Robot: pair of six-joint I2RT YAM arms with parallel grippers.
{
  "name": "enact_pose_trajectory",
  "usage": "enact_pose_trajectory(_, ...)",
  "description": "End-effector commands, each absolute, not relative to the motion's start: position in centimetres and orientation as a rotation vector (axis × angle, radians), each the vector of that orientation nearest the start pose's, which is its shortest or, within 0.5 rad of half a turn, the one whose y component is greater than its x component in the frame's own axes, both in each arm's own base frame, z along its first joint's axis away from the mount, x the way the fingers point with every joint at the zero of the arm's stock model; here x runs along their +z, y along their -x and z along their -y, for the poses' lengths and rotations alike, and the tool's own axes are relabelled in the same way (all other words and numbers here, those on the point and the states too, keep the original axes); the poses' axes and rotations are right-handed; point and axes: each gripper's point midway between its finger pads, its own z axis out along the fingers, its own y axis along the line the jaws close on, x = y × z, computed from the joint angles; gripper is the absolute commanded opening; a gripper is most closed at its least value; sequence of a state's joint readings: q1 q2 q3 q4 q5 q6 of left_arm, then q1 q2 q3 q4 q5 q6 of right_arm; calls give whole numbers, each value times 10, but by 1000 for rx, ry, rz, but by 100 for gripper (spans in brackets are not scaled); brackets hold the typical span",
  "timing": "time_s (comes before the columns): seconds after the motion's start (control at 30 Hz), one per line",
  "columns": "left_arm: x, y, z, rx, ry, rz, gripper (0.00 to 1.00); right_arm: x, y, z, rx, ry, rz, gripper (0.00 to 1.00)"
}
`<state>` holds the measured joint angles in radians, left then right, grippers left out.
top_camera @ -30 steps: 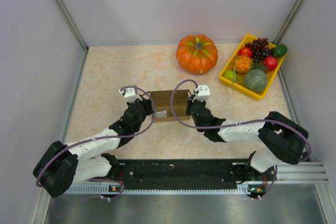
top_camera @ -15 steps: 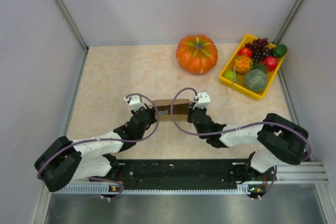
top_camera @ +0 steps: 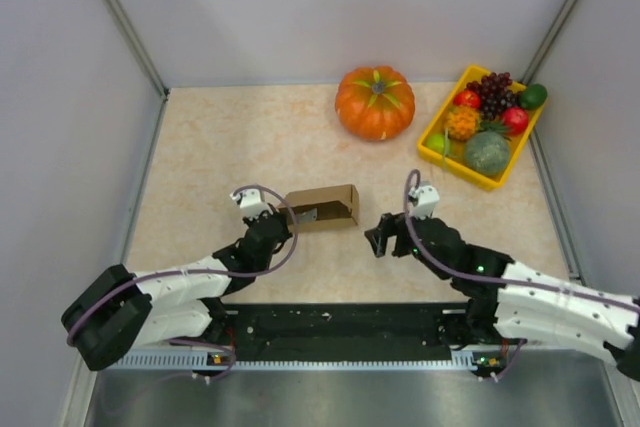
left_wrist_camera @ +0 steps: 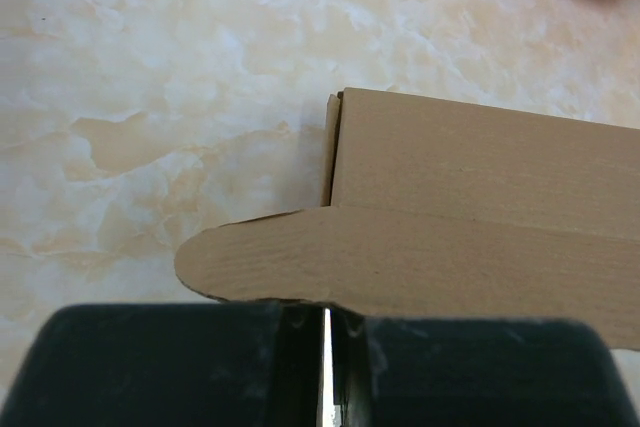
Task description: Fold the paper box
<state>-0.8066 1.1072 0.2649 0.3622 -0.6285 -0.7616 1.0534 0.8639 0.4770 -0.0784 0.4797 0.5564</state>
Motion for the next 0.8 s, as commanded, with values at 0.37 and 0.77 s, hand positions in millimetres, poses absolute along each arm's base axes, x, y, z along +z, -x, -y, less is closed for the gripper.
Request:
enact_pose_trajectory(0.37,65,-262,159,-243,288,-2006,0,289,-258,-289,1105,99,-2047,81)
enact_pose_trajectory(0.77,77,-262,175,-119,195,-1989,11,198,-277,-388,1427,169,-2195,55)
